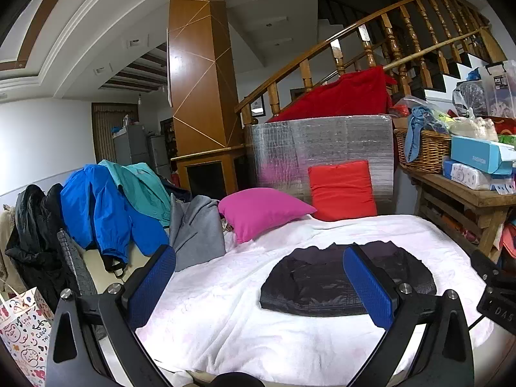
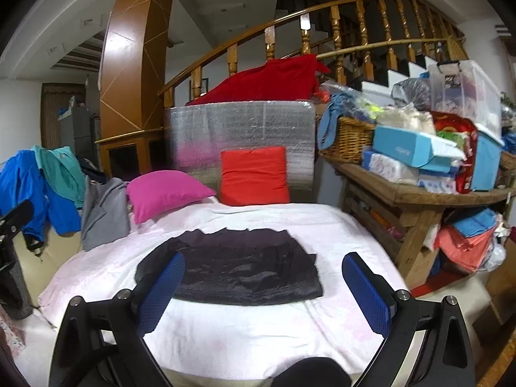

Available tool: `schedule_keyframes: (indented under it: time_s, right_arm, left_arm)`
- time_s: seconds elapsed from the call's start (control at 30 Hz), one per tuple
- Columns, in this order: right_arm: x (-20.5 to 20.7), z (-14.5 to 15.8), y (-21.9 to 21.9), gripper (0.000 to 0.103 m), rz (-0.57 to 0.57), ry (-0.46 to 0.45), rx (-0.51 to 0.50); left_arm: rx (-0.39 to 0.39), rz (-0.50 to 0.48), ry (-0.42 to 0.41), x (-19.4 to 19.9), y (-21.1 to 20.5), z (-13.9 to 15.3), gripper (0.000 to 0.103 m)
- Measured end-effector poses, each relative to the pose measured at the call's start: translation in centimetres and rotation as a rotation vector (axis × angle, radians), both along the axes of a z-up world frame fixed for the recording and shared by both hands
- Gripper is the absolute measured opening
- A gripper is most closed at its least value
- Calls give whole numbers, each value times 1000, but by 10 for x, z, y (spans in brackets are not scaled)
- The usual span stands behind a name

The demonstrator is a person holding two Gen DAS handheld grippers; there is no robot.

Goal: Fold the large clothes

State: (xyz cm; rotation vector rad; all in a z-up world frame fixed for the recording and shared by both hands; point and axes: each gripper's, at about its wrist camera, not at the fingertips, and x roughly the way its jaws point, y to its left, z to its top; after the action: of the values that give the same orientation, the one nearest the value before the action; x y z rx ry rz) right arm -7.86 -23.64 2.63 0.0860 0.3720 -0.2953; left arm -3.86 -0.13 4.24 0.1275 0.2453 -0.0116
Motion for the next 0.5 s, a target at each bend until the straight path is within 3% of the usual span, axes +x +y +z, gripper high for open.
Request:
schedule_keyframes:
  time_s: [0.5]
  right_arm:
    - [15,-14,6,100,31,70,2]
  left_arm:
    - [10,36,57,16,12,-21,103]
